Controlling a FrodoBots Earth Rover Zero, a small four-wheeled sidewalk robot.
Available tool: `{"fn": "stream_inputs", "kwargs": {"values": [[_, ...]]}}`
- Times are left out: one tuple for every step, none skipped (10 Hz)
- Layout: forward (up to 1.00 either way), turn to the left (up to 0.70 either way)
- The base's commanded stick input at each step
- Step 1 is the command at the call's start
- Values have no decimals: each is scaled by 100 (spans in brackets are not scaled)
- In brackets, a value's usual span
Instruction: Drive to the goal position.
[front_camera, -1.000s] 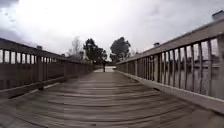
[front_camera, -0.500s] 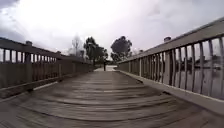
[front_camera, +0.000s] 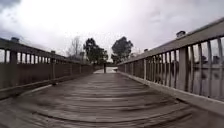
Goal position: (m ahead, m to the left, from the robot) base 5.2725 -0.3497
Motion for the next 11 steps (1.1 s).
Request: {"fn": "stream_inputs", "kwargs": {"values": [[82, 0], [76, 0], [70, 0], [70, 0], [70, 0], [70, 0], [70, 0], [70, 0], [70, 0], [70, 0], [70, 0]]}}
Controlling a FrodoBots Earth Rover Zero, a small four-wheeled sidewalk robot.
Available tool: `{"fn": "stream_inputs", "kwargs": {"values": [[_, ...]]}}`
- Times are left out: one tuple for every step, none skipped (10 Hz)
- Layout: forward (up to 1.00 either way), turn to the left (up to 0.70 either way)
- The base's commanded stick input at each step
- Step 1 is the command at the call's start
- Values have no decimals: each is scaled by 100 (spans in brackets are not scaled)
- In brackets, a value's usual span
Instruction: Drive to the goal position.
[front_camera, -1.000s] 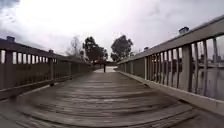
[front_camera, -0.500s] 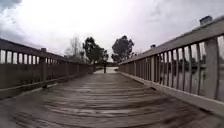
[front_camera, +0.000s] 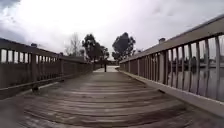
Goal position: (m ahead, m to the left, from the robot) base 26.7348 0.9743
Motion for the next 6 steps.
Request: {"fn": "stream_inputs", "kwargs": {"values": [[70, 0], [70, 0], [70, 0], [70, 0], [70, 0], [70, 0]]}}
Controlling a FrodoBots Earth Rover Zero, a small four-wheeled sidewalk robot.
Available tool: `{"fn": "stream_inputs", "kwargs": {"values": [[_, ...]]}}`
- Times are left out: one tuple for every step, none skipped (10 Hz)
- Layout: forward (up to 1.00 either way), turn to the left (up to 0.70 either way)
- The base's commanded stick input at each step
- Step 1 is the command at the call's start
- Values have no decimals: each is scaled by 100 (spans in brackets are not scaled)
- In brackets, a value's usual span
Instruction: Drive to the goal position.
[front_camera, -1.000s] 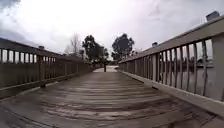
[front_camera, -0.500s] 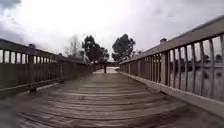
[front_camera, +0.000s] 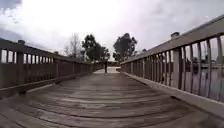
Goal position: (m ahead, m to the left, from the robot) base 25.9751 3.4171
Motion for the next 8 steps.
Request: {"fn": "stream_inputs", "kwargs": {"values": [[70, 0], [70, 0], [70, 0], [70, 0], [70, -5], [70, -16], [70, -26], [70, -34]]}}
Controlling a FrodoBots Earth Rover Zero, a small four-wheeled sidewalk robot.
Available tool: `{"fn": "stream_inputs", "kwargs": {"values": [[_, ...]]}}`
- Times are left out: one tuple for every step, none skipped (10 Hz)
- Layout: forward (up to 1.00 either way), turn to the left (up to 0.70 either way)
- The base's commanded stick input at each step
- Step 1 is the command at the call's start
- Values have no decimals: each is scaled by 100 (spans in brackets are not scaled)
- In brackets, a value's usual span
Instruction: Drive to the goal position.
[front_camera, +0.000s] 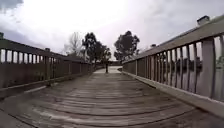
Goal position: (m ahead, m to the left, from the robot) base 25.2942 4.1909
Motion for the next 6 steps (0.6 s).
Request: {"fn": "stream_inputs", "kwargs": {"values": [[70, -26], [70, -17], [70, -8], [70, 0], [70, 0], [70, 0]]}}
